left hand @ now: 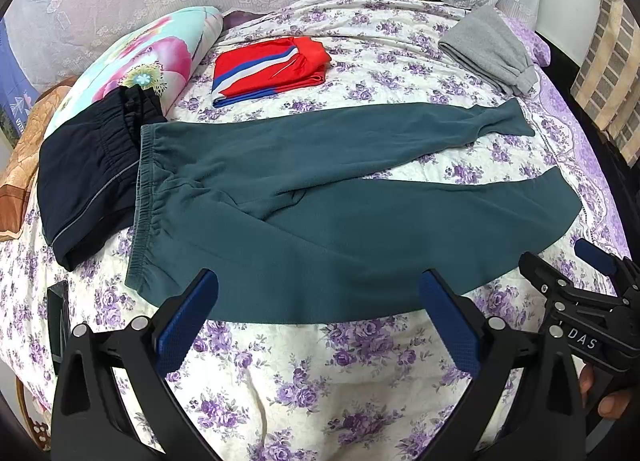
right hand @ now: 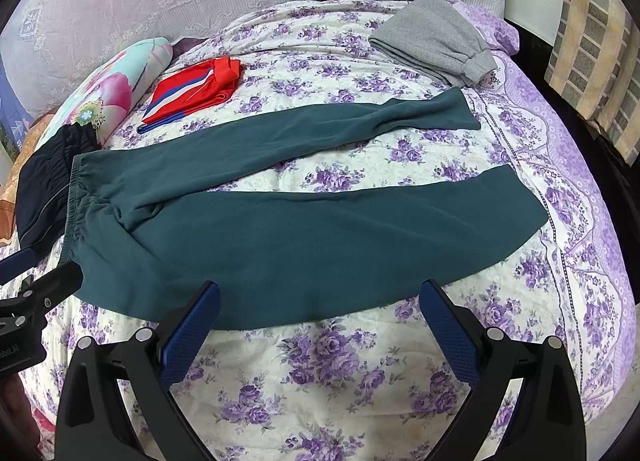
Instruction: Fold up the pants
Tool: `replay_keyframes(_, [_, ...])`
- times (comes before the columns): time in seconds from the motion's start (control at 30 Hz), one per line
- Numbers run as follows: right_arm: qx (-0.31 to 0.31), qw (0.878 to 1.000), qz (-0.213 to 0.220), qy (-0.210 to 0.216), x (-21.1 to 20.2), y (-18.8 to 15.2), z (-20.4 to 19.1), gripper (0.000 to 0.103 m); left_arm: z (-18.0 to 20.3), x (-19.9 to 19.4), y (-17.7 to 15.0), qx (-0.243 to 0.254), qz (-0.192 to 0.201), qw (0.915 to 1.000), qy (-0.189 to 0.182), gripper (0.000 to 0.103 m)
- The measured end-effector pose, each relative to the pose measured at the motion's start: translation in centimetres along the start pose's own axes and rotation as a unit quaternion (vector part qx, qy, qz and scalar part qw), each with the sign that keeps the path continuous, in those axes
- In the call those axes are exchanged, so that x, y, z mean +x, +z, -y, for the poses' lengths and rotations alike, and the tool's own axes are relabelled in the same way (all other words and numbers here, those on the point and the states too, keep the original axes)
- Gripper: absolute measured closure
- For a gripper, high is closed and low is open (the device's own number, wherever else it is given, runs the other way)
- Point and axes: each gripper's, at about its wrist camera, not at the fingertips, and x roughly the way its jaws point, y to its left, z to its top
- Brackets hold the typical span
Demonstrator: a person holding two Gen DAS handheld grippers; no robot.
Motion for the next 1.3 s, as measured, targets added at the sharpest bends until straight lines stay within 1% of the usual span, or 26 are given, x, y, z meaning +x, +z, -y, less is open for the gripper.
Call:
replay_keyframes(0.63, [0.0,1.0,-0.003,0.002,0.2,-0.2,-0.4,0.004,-0.1,0.0,-0.1,0.001,-0.001,1.0,0.0,0.005])
replay_keyframes(0.93, [-0.002,1.0,-0.008,0.005,0.6,-0.3,-0.6,0.004,-0.8,-0.4,-0.5,0.001,-0.004,1.0,0.0,0.005])
replay_keyframes(0.97, [-0.001,1.0,-0.01,0.006,0.6,-0.2,-0.5,0.004,-0.4,-0.2,-0.2,0.0,-0.004,1.0,-0.001,0.005])
replay_keyframes(1.07, [0.002,1.0,-0.015,0.008,0.9,-0.3,-0.3,0.004,-0.6,0.7,-0.5,-0.005,-0.011,0.9999,-0.008,0.005])
replay_keyframes(1.13, [0.005,1.0,-0.02,0.01,1.1,-0.3,-0.1,0.004,-1.5,1.5,-0.7,-0.018,-0.024,0.9994,-0.02,0.005])
replay_keyframes(1.17, [0.006,1.0,-0.022,0.012,1.2,-0.4,-0.1,0.004,-1.3,1.9,-0.6,-0.023,-0.031,0.999,-0.023,0.005])
replay_keyframes(1.23, [0.008,1.0,-0.026,0.014,1.4,-0.4,0.1,0.004,-3.1,3.2,-0.9,-0.048,-0.053,0.9966,-0.042,0.005])
replay_keyframes(1.3, [0.011,0.999,-0.031,0.014,1.7,-0.5,0.3,0.004,-5.1,4.2,-1.3,-0.068,-0.066,0.9942,-0.05,0.005])
